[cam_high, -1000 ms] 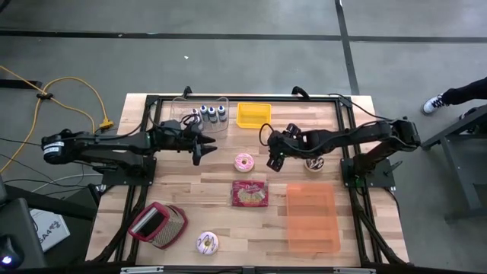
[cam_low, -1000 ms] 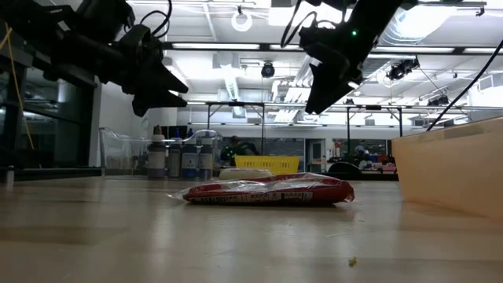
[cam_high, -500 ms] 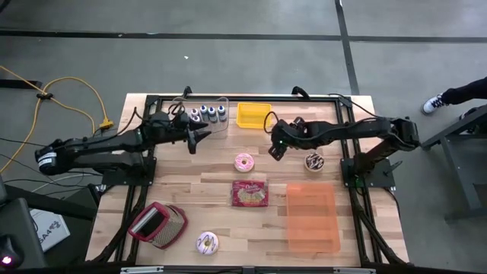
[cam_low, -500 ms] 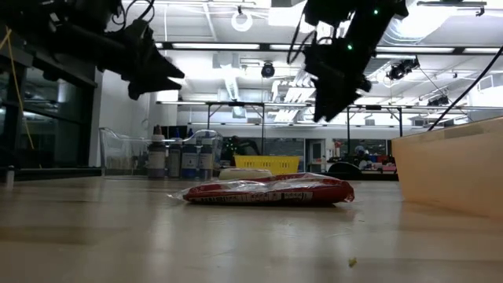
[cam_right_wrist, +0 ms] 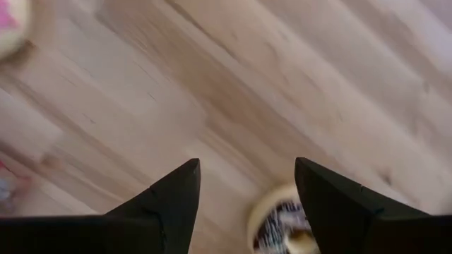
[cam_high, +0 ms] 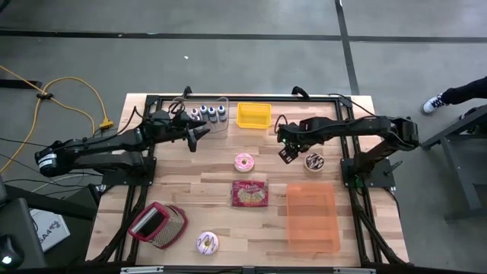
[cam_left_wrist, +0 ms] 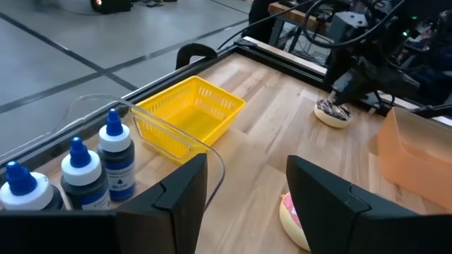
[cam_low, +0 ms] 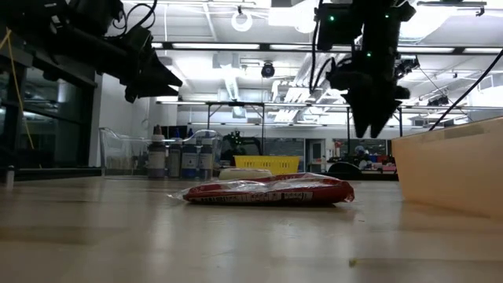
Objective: Pick & Place Food Item
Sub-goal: Put the red popcorn bag into the orange bin
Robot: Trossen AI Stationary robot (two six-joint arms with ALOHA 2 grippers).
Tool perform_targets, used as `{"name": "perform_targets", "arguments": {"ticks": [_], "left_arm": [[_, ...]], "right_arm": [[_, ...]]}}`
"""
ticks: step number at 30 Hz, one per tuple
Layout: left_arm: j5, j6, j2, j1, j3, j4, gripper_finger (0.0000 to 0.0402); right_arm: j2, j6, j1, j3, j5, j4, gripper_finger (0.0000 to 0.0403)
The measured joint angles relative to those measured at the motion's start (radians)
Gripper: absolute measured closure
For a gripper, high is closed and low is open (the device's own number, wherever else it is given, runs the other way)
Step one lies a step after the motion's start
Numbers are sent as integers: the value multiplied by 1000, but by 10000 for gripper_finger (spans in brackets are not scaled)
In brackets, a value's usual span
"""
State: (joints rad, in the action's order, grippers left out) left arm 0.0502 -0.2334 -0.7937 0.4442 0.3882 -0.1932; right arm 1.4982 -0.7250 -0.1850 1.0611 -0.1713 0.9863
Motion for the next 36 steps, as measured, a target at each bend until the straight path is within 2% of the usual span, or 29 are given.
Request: {"name": "perform_targets", "arguments": {"ticks": [7,15,22,31,36], "left_arm": [[8,-2,-1,-4,0,0,213],[8,-3,-1,-4,0,18,213],[92,-9,-1,-4,0,19,213],[200,-78,-1,-4,0,93,213],[212,-65,-11,-59,0,114,213]], "right_arm": [[0,-130,34,0,20,154,183],[0,-199,102,0,41,154,183],[0,-198,147,0,51,46,183],[0,-149,198,0,129,-154,183],[0,-110,205,0,173,-254,183]]}}
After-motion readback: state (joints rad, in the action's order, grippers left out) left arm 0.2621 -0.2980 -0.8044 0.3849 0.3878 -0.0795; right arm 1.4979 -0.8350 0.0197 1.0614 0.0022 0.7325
